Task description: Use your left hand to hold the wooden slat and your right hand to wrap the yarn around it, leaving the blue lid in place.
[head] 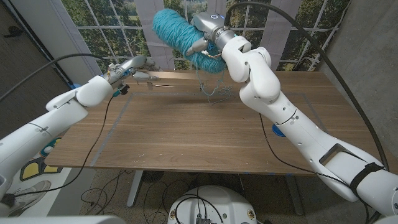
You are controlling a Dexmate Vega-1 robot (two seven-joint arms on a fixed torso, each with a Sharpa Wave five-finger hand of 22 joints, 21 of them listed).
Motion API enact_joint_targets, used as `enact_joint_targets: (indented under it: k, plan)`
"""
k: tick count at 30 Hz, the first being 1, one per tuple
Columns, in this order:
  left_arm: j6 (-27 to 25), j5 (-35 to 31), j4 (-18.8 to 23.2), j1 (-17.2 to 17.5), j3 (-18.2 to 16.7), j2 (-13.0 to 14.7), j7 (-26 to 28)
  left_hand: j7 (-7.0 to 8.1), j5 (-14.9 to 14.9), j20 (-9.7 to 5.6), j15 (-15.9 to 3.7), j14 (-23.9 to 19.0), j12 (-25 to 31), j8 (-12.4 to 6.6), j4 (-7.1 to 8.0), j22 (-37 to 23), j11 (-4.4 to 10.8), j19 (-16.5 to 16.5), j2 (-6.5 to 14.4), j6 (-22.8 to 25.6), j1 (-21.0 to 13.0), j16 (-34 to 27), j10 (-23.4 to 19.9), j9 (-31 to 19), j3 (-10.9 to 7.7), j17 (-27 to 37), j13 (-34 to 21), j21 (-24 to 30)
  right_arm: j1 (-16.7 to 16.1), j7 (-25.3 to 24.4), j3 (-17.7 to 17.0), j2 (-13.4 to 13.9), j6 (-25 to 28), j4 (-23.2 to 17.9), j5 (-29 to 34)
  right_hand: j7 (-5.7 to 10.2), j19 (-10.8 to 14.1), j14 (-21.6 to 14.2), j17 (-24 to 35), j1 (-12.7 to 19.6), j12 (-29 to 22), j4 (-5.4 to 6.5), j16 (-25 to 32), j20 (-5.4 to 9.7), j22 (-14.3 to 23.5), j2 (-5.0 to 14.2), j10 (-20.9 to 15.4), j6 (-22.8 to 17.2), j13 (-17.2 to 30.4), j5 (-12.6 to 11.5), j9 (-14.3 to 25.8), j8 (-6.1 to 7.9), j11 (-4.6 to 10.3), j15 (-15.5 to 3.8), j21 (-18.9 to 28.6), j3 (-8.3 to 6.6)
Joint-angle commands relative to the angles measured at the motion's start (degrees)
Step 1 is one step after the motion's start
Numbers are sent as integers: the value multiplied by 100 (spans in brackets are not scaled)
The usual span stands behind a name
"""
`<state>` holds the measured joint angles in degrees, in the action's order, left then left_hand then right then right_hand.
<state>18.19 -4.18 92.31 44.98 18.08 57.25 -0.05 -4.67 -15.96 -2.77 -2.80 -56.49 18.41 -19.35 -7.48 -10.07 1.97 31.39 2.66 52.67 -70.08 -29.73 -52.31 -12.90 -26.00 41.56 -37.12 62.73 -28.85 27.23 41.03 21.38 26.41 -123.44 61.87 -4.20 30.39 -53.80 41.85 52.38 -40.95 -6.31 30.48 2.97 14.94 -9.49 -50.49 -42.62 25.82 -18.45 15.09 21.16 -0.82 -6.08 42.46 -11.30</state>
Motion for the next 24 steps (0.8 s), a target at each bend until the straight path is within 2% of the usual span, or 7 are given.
enact_joint_targets:
  k: [1, 5, 13, 21, 24]
  plan:
    - [-53, -89, -53, -257, 165, -120, -60, 459, -60, -482, -1013, -578, -3, -155, 82, -23, 351, -27, 447, 672, -274, 16, -315, -564, -45, 10, -24, 9, 238, 568, -394, 89, 249, -153, -2354, 1138, 81, 80, 30, 1728, 3, 1, -25, 440, 2, 1687, -553, -1600, 2, -43, 2, -25, 543, -684, 66, 47]
    - [-93, -64, -57, -340, 203, -140, -139, 456, -63, -484, -1013, -579, -4, -160, 81, -24, 352, -30, 449, 683, -276, 22, -322, -569, -44, 14, -31, 13, 429, 673, -370, 276, 380, -148, -3037, 1127, 88, 52, 40, 1732, 13, 8, -28, 441, -8, 1693, -550, -1612, 1, -57, -10, -39, 537, -681, 88, 62]
    - [-127, 54, -94, -473, 204, -217, -176, 432, -71, -485, -1015, -590, -17, -153, 75, -25, 339, -36, 457, 691, -286, 38, -326, -568, -46, 25, -47, 23, 536, 355, -339, 697, 327, -231, -4162, 1045, 78, 12, 80, 1776, 73, -16, -28, 432, -31, 1654, -591, -1598, -80, -77, -46, -96, 494, -674, 137, 111]
    - [-120, 161, -184, -616, 209, -340, -142, 462, -77, -483, -1015, -592, -43, -135, 72, -27, 350, -41, 460, 656, -289, 60, -302, -580, -41, 40, -69, 39, 870, 420, 96, 1225, 619, -561, -4532, 1060, 58, -51, 153, 1808, 118, -36, 18, 415, -48, 1602, -637, -1635, -131, -83, -84, -131, 493, -663, 184, 177]
    - [-88, 347, -287, -763, 269, -437, -326, 475, -79, -483, -1015, -597, -51, -130, 71, -28, 353, -42, 462, 644, -290, 66, -313, -586, -40, 44, -65, 44, 991, 536, 234, 1357, 725, -655, -4709, 1071, 5, -54, 186, 1802, 140, -32, 37, 377, -52, 1581, -660, -1647, -163, -83, -95, -141, 488, -650, 185, 210]
